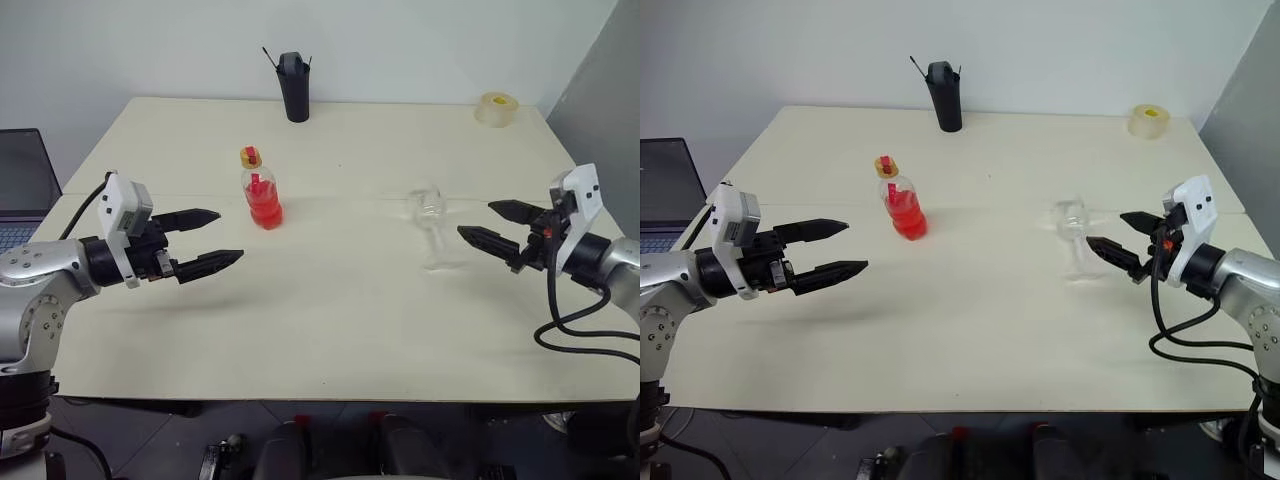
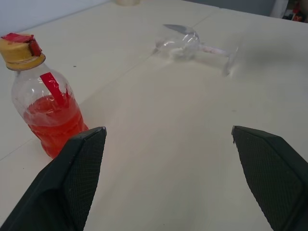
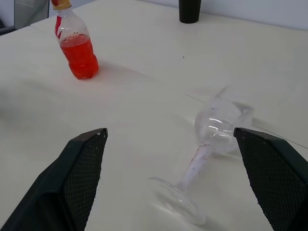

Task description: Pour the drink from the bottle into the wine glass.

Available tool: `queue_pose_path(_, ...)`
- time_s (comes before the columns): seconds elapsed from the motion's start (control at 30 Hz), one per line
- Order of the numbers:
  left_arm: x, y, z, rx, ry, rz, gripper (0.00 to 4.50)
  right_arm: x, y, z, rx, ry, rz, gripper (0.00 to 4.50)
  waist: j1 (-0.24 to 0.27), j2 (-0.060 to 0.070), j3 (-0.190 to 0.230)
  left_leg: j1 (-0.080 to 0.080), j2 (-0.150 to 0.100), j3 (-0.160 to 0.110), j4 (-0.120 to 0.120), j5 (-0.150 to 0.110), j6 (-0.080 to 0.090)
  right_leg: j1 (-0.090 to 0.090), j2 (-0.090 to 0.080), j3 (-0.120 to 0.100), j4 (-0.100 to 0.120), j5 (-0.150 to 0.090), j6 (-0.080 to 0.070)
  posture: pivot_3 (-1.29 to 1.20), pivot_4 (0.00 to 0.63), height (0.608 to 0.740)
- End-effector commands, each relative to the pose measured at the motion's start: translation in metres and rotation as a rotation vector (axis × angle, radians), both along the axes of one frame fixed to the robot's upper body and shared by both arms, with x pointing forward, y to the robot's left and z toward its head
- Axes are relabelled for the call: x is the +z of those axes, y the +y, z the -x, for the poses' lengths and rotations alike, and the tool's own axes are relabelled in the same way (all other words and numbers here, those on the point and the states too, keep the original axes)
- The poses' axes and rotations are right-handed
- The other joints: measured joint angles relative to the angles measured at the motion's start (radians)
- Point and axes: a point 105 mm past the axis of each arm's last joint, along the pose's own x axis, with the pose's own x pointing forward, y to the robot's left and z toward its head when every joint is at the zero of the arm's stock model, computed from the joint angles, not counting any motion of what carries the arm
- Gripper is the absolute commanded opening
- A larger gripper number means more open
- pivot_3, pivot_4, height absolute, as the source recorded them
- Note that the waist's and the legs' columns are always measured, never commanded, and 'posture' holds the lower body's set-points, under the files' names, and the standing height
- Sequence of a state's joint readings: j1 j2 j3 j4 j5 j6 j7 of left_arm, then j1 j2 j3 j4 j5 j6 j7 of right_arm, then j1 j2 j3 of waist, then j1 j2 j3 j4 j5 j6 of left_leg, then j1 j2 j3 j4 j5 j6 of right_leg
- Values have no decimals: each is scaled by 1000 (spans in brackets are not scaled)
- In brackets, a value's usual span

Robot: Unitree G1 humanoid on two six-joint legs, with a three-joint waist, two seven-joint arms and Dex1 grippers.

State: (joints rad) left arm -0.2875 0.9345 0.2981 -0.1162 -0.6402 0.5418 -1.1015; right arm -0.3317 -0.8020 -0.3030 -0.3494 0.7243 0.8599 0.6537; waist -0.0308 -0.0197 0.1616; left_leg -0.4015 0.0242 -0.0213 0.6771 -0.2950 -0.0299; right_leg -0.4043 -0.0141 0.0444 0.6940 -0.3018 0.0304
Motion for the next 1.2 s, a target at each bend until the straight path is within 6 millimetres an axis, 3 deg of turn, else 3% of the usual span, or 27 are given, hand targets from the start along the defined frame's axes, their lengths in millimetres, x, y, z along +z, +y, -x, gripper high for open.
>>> queue_pose_path(0.03,14,1,1,12,-54,15,4473,17,4,5,23,-62,-4,4500,0,0,0,0,0,0,0,0,0,0,0,0,0,0,0,0,150,740)
queue_pose_path(0.47,10,7,-24,136,-110,42,4473,15,21,10,94,-47,-13,4500,1,0,0,0,0,0,0,0,0,0,0,0,0,0,0,0,150,740)
queue_pose_path(0.67,-5,14,-42,268,-101,67,4473,10,52,19,249,-31,19,4500,-1,0,0,0,0,0,0,0,0,0,0,0,1,0,0,0,150,740)
queue_pose_path(0.9,-23,6,-55,381,-103,139,4473,14,80,15,344,-59,32,4500,2,0,0,0,0,-1,1,0,0,0,-3,0,1,0,0,0,150,740)
queue_pose_path(1.2,-38,-5,-76,553,-158,129,4473,10,99,15,396,-64,14,4500,3,-1,0,0,-1,-1,1,0,0,0,-5,-1,1,0,0,0,150,740)
